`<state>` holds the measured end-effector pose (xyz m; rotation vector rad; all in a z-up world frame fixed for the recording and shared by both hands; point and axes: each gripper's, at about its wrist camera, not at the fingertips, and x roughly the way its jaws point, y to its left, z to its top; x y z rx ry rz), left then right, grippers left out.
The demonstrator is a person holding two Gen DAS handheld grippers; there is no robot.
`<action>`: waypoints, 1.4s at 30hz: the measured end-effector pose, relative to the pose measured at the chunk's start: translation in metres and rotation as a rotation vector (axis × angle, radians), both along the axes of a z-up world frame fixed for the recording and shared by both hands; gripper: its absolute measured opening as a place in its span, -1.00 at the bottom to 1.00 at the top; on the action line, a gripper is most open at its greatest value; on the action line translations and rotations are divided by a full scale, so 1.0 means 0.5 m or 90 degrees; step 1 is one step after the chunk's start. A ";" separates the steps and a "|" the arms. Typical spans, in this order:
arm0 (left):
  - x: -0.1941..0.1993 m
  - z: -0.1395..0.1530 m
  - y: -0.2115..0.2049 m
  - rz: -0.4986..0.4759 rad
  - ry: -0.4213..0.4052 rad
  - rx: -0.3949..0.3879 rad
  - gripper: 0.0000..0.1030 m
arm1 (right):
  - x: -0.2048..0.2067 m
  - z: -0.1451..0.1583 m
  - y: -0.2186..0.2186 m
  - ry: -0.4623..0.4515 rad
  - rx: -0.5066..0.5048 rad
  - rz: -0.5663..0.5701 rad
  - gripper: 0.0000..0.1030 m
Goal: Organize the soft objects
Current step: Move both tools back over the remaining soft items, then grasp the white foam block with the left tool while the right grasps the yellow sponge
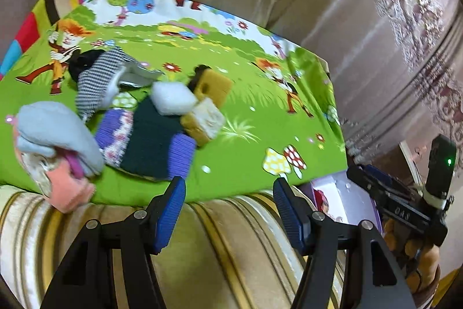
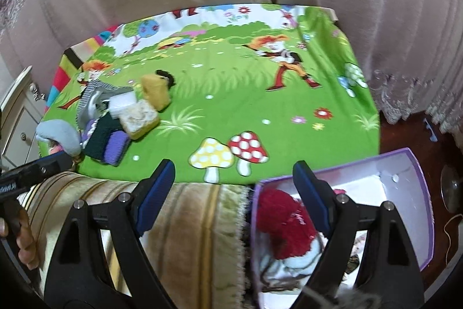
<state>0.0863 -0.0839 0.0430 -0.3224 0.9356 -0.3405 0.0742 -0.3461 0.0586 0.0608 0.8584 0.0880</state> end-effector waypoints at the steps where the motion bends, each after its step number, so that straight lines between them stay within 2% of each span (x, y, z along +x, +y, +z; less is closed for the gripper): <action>1: 0.004 0.000 0.006 0.004 0.001 0.002 0.24 | 0.006 -0.001 0.013 0.001 0.001 0.009 0.66; 12: 0.108 0.015 0.047 0.021 -0.002 0.041 0.23 | 0.069 -0.013 0.126 0.026 0.032 0.072 0.66; 18: 0.179 0.000 0.045 0.001 0.017 0.110 0.23 | 0.097 -0.033 0.175 0.058 0.059 0.093 0.66; 21: 0.216 -0.019 0.049 -0.003 0.045 0.149 0.23 | 0.118 -0.047 0.193 0.086 0.076 0.079 0.66; 25: 0.233 -0.032 0.050 -0.011 0.050 0.204 0.23 | 0.149 -0.068 0.218 0.119 0.097 0.064 0.66; 34: 0.233 -0.033 0.100 0.008 0.042 0.199 0.23 | 0.244 -0.125 0.249 0.196 0.192 -0.008 0.66; 38: 0.234 -0.031 0.112 0.012 0.037 0.195 0.23 | 0.272 -0.145 0.266 0.215 0.210 -0.028 0.66; 42: 0.232 -0.033 0.108 0.000 0.031 0.198 0.23 | 0.292 -0.162 0.270 0.216 0.198 -0.049 0.66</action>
